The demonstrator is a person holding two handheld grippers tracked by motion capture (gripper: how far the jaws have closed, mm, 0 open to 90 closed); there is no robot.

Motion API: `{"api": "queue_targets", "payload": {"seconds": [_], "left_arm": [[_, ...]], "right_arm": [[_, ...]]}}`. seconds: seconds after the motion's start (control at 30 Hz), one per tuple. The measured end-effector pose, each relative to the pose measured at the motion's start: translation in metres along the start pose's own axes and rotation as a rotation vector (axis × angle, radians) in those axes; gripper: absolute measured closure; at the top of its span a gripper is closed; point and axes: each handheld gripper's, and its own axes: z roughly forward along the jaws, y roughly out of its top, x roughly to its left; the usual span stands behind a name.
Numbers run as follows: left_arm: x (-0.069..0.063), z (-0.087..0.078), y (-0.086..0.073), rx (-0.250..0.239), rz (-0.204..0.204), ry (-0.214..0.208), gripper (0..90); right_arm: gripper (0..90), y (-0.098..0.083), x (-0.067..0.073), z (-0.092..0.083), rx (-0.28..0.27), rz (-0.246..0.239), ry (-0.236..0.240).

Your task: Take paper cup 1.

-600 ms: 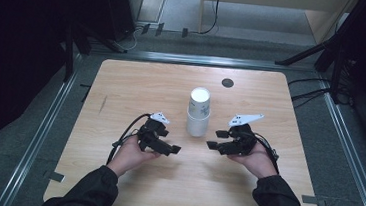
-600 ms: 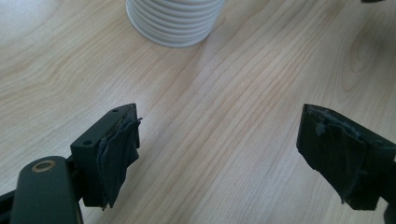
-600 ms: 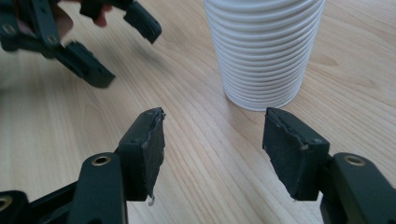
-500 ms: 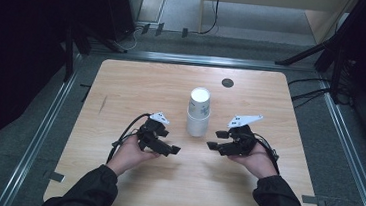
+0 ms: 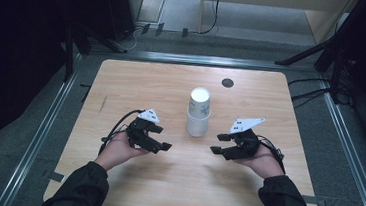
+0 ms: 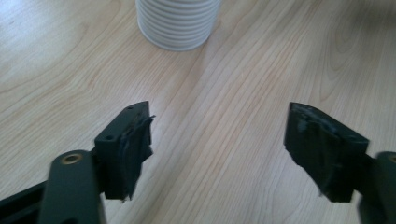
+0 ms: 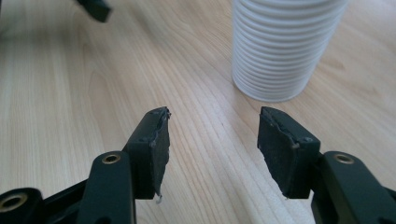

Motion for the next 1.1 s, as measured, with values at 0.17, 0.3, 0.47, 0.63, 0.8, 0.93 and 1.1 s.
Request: {"api": "queue_targets", "payload": {"seconds": [0.17,0.3,0.47,0.63,0.8,0.93,1.1], "left_arm": [[0.002,-0.004,-0.001,-0.014,-0.004,0.002,23.9],[0.003,-0.005,-0.001,-0.017,-0.007,0.009,24.0],[0.002,-0.005,0.0,-0.026,-0.017,-0.016,24.0],[-0.003,-0.007,0.003,-0.042,-0.013,-0.036,23.9],[-0.002,-0.006,0.006,-0.046,-0.016,-0.057,23.9],[-0.001,-0.005,0.008,-0.06,-0.02,-0.061,23.9],[-0.001,-0.004,0.008,-0.051,-0.026,-0.056,23.9]], "right_arm": [[43.5,-0.002,0.0,-0.004,0.014,0.002,-0.025],[42.3,0.0,-0.003,-0.005,0.029,0.038,-0.018],[42.2,0.001,-0.005,-0.007,0.01,0.053,-0.017],[42.2,0.001,-0.007,-0.008,0.008,0.074,-0.019],[42.2,0.001,-0.009,-0.008,-0.005,0.088,-0.012],[42.2,0.001,-0.012,-0.008,-0.023,0.102,-0.001],[39.4,0.0,-0.015,-0.007,-0.028,0.105,0.001]]}}
